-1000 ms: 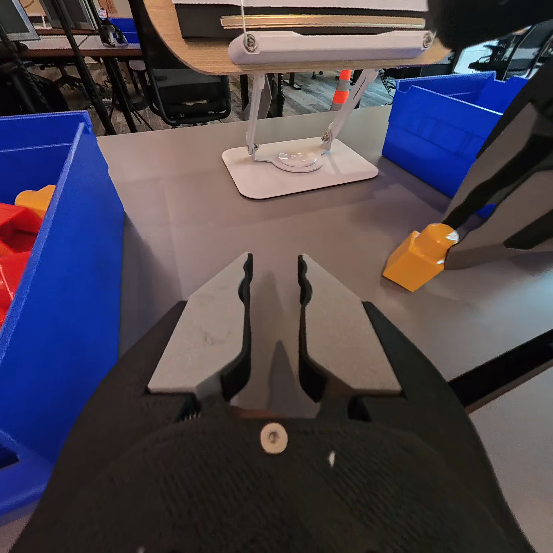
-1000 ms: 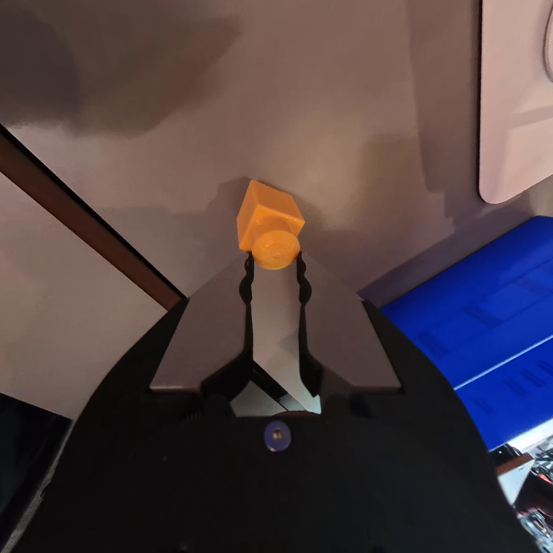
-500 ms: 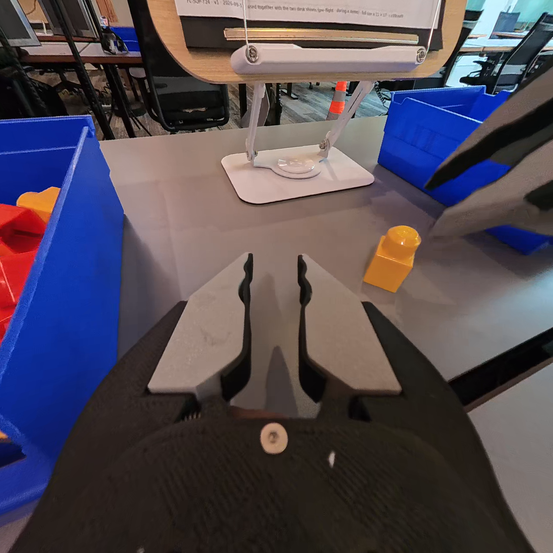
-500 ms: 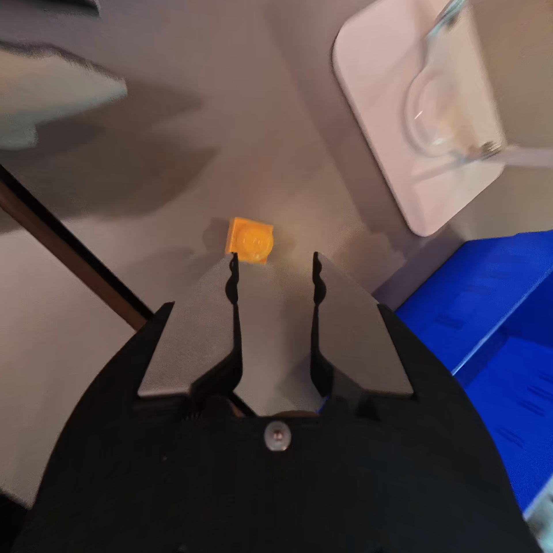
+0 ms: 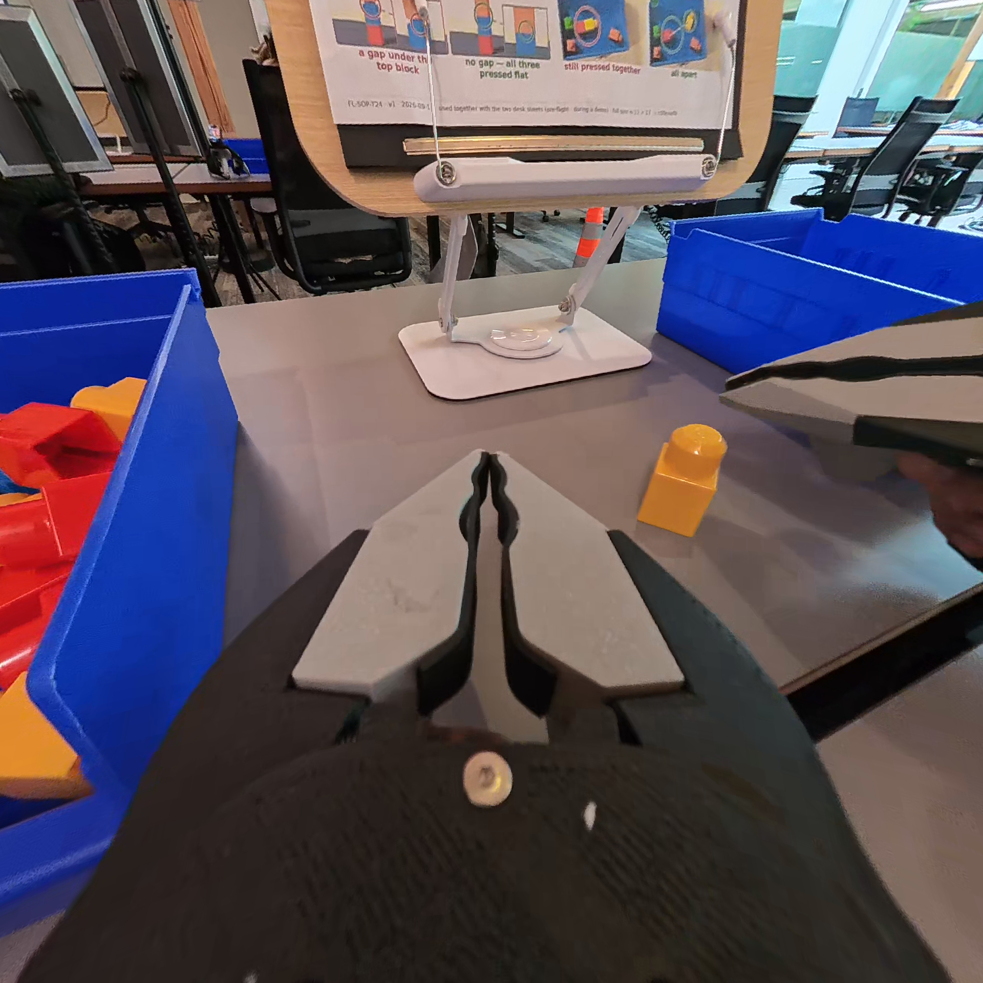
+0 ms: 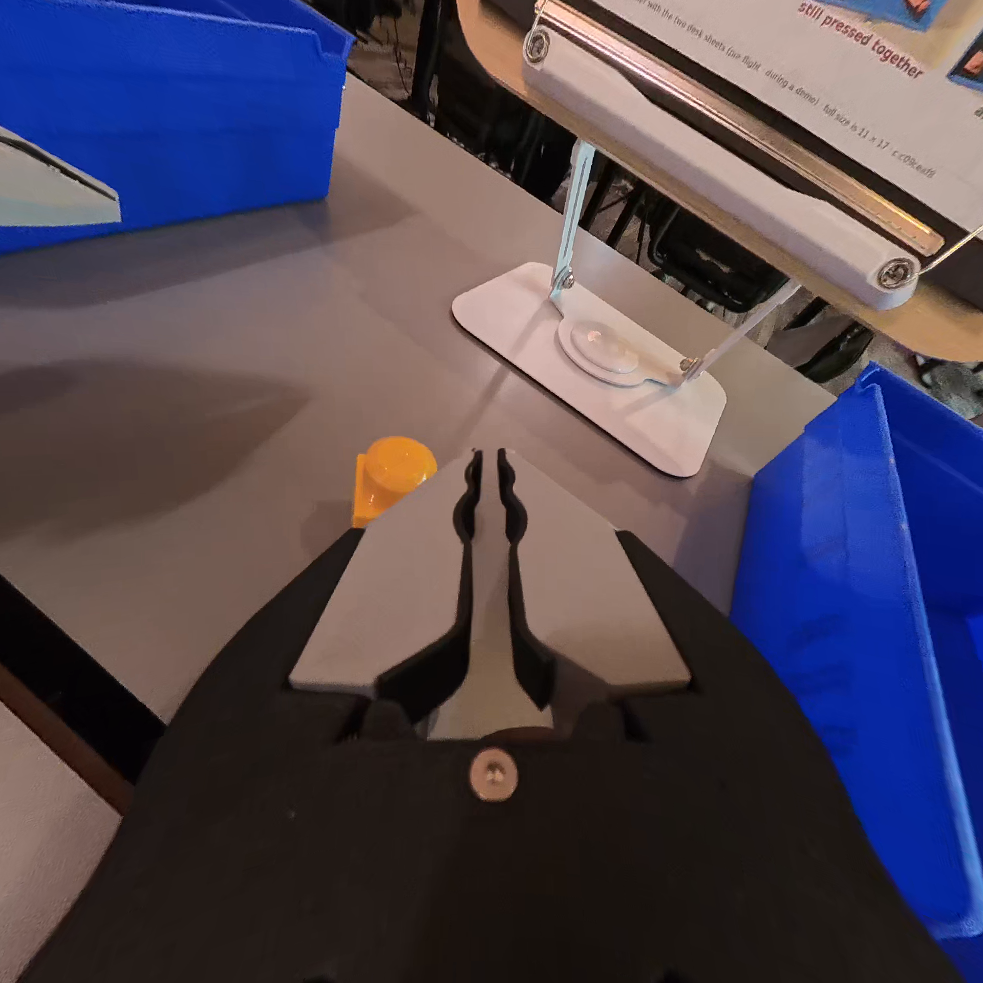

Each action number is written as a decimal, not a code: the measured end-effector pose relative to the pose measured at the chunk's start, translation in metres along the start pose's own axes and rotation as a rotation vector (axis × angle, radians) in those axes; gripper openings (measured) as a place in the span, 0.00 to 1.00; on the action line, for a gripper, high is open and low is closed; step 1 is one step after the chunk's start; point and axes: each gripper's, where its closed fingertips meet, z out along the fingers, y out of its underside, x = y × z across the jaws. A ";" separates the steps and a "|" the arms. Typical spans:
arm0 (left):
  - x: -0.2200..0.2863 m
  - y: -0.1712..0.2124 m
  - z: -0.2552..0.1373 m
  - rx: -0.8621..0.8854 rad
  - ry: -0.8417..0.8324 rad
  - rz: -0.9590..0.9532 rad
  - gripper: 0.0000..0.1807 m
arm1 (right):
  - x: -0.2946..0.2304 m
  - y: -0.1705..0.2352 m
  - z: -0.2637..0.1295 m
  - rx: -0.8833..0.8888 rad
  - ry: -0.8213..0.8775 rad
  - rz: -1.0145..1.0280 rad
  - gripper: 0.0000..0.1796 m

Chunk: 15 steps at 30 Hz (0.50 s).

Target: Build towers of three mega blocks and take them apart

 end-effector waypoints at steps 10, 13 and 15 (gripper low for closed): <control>0.000 -0.004 -0.003 0.030 0.010 -0.007 0.06 | -0.027 -0.023 -0.010 0.091 -0.061 -0.092 0.07; 0.001 -0.003 -0.002 0.024 0.015 -0.005 0.06 | -0.030 -0.025 -0.013 0.101 -0.071 -0.100 0.07; 0.002 -0.002 -0.002 0.021 0.017 -0.002 0.06 | -0.030 -0.027 -0.015 0.111 -0.073 -0.097 0.07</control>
